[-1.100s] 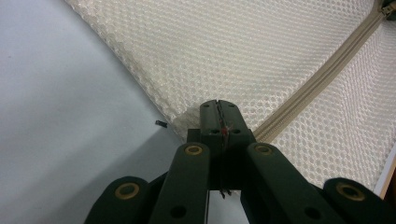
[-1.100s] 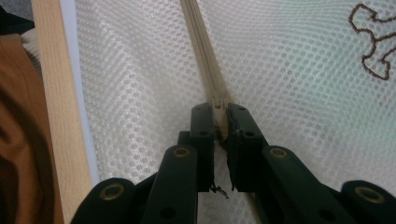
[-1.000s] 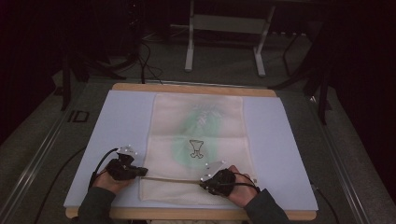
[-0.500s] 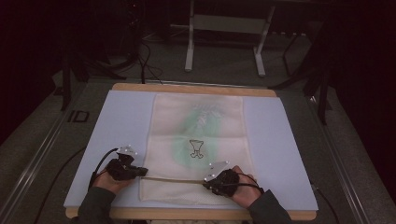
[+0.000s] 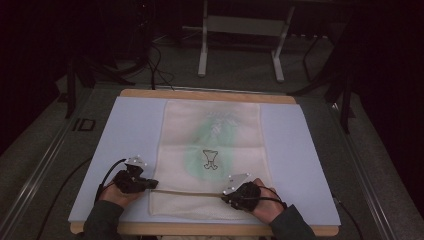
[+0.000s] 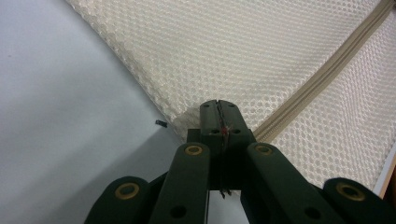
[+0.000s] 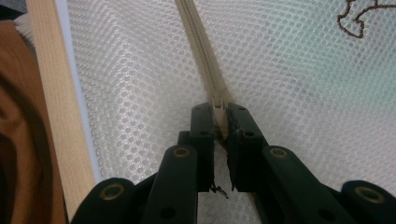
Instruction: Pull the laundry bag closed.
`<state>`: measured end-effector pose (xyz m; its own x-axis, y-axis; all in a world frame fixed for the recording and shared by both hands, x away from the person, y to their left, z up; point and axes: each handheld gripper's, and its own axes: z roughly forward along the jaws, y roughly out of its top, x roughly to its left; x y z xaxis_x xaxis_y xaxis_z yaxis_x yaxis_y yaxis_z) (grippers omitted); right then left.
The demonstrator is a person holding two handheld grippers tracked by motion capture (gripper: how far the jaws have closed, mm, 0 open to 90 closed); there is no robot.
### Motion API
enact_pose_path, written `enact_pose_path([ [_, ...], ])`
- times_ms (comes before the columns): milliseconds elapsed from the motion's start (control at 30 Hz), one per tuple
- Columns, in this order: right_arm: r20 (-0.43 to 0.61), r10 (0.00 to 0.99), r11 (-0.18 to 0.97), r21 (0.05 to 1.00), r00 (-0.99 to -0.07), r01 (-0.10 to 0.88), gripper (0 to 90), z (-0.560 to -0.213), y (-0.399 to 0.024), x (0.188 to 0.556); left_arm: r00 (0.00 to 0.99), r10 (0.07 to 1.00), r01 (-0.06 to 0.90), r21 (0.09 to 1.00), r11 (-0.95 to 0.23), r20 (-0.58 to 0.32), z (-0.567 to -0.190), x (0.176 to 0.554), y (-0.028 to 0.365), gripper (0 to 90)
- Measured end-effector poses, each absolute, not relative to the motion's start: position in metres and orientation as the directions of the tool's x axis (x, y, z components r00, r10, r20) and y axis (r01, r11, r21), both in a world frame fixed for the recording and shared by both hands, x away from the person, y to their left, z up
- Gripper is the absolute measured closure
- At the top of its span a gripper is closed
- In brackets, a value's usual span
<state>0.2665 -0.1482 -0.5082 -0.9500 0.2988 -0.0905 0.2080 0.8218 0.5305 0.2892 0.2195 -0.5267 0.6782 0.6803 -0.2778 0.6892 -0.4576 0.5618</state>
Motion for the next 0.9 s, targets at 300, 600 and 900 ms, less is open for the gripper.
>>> enact_pose_path([
  [300,-0.091,0.312,0.821,0.527,-0.946,0.22,82.1,-0.508,-0.153,0.264,0.679,0.68,0.689,0.562,-0.458,-0.278,-0.527,0.289,0.22,90.0],
  [600,-0.094,0.318,0.819,0.529,-0.943,0.223,82.1,-0.507,-0.157,0.263,0.678,0.68,0.689,0.562,-0.457,-0.278,-0.527,0.289,0.22,90.0],
  [900,-0.093,0.327,0.818,0.526,-0.941,0.232,82.2,-0.508,-0.164,0.262,0.678,0.68,0.689,0.563,-0.456,-0.278,-0.527,0.289,0.22,90.0],
])
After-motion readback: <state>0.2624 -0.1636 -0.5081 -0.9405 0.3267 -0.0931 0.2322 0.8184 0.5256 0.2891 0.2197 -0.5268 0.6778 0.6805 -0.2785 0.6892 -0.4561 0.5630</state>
